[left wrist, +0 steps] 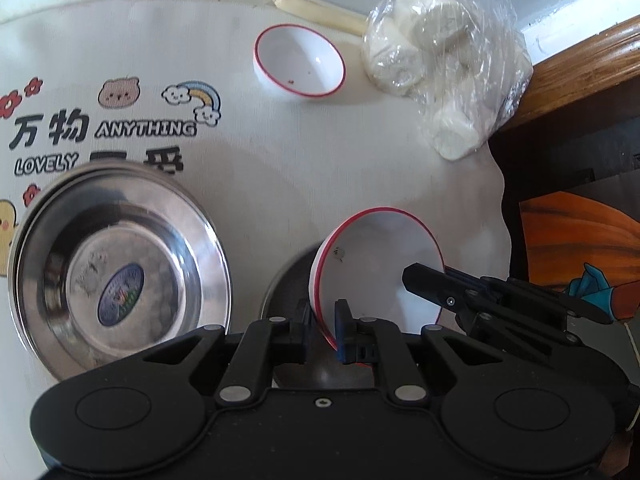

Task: Organize plates and bowls
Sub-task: 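Lift the white bowl with both grippers and lower it into the steel bowl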

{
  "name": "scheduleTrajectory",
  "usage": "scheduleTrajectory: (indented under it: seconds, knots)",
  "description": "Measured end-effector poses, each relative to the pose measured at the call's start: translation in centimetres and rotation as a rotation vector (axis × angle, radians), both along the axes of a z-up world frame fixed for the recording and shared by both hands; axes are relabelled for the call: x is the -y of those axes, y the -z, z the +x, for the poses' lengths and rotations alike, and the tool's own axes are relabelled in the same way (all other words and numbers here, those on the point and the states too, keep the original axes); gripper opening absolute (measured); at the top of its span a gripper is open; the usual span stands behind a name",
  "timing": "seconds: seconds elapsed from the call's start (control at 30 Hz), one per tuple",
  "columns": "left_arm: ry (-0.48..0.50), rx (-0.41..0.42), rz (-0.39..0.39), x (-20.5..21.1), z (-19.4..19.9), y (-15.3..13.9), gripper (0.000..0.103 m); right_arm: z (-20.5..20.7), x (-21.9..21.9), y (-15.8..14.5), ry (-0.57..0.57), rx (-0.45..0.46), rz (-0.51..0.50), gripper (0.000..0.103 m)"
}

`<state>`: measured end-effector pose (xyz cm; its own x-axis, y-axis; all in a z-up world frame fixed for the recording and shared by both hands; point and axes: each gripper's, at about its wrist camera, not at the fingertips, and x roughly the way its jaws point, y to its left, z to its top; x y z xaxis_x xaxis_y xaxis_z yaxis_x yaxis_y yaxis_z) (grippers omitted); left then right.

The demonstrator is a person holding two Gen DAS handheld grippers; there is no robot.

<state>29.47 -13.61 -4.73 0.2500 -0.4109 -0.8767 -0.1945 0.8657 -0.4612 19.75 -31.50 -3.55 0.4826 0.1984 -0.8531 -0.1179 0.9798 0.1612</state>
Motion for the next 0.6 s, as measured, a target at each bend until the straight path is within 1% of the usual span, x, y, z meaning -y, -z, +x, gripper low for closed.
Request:
scheduleTrajectory:
  seconds: [0.6]
  knots:
    - [0.009, -0.059, -0.019, 0.7, -1.8, 1.0, 0.012, -2.3, 0.1, 1.4, -0.03, -0.075, -0.009, 0.008]
